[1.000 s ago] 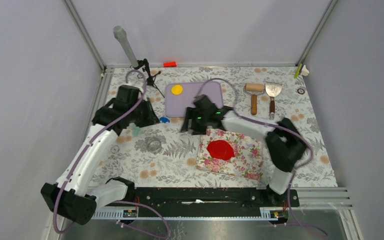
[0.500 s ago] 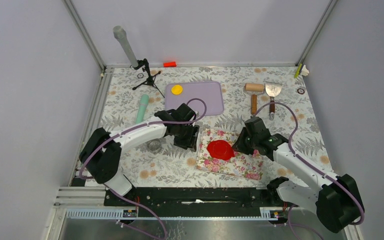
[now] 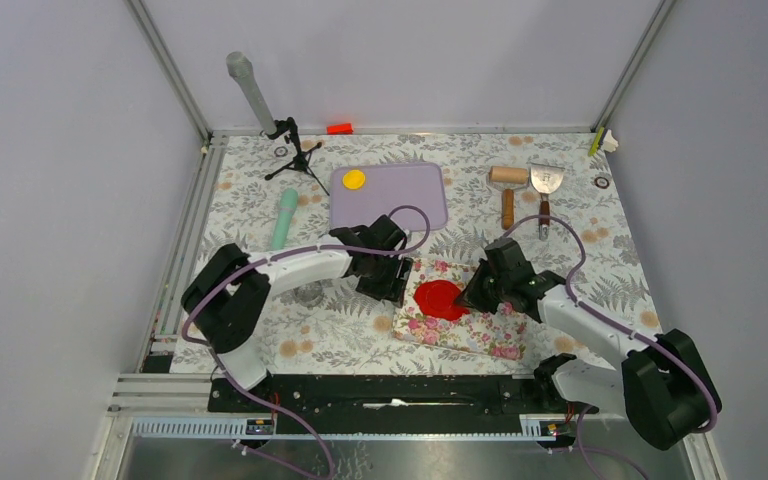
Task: Roll out the dumpling wrappers from the dough
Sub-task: Remove the dumpling wrapper from the work surface.
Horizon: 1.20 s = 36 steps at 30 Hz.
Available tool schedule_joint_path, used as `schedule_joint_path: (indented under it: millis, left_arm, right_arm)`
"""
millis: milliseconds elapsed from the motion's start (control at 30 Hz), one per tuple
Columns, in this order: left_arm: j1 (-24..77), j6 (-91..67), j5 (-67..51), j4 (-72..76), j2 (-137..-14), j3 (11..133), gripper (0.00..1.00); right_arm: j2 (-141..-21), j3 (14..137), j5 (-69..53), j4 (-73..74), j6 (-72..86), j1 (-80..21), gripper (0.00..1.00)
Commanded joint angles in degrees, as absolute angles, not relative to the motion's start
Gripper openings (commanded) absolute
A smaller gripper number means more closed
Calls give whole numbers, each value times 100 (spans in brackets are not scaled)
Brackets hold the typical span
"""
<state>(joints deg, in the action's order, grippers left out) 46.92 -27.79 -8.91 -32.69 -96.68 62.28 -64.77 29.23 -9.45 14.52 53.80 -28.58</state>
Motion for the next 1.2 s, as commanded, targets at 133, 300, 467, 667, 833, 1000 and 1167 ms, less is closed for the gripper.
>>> schedule_joint_path:
  millis: [133,300,467,667,833,1000,1167]
  left_arm:
    - [4715,-2821,-530,-2704,-10107,6468,54]
    - [4720,-2883,-504,-2727,-10286,6532,52]
    - [4720,-2774,-331,-2952,-10373,6622,50]
    - [4720,-2627,-402,-3068,-10415,6701,48]
    - [4720,-2576,-477,-3107,-10514,6761,48]
    - [4720,-2587,-520,-3124,-10600,6788,48]
    - [4719,-2612,-548,-3169,-10721,6880,47]
  right_arm:
    - [-6656,2886,-1291,897,5500,-2844,0]
    - [-6699,2794,-1324,929,5501,-2840,0]
    - [-6641,2634,-1318,959,5536,-2845,0]
    - [-6666,2609,-1563,983,5421,-2847,0]
    - [-6898,2754,-1546,893,5350,-2846,0]
    - [-7067,2859,-1665,679,5433,-2848,0]
    - [-7228,2791,-1728,525,5427,-2848,0]
